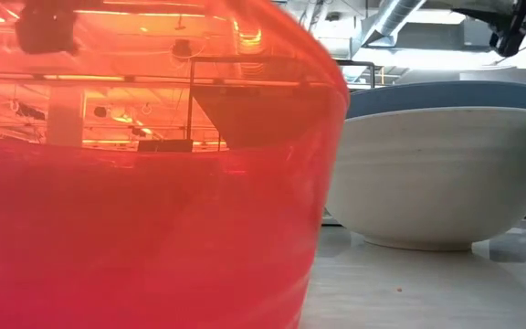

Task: Place and stack bowls onto a shelf
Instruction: Put the pink bowl on the shelf

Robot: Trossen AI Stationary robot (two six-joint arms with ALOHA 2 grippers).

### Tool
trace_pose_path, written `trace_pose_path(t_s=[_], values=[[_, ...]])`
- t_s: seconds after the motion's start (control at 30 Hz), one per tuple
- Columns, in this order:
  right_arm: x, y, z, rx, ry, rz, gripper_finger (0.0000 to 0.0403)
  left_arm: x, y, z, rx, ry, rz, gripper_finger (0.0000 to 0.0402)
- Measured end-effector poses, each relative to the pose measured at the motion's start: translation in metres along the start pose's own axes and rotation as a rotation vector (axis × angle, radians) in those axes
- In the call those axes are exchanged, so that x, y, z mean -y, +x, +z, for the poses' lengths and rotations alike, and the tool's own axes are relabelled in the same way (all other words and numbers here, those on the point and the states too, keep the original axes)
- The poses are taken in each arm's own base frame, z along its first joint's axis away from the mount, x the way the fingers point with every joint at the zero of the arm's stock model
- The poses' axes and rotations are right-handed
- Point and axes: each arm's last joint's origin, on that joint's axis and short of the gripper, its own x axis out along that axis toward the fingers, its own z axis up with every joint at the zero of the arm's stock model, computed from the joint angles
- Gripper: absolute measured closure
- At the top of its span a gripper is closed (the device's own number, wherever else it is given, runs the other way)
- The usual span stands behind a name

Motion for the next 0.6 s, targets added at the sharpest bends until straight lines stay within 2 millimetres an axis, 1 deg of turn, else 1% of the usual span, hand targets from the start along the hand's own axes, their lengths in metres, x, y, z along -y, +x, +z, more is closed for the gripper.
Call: trace_pose_path(t_s=[0.13, 0.27, 0.4, 0.6], values=[[-0.001, 0.006, -0.006, -0.023, -0.045, -0.046, 0.0109, 0.000, 0.017, -0.007, -0.197, 0.145, 0.084, 0.0192], [0.000, 0.011, -0.015, -0.065, -0.096, -0.095, 0.0109, 0.003, 0.034, -0.013, -0.345, 0.330, 0.164, 0.0192], [0.000, 0.016, -0.021, -0.093, -0.090, -0.124, 0.0109, 0.008, 0.053, -0.015, -0.428, 0.457, 0.237, 0.0192], [-0.001, 0.020, -0.026, -0.111, -0.110, -0.140, 0.0109, 0.009, 0.076, -0.017, -0.551, 0.614, 0.246, 0.0192]])
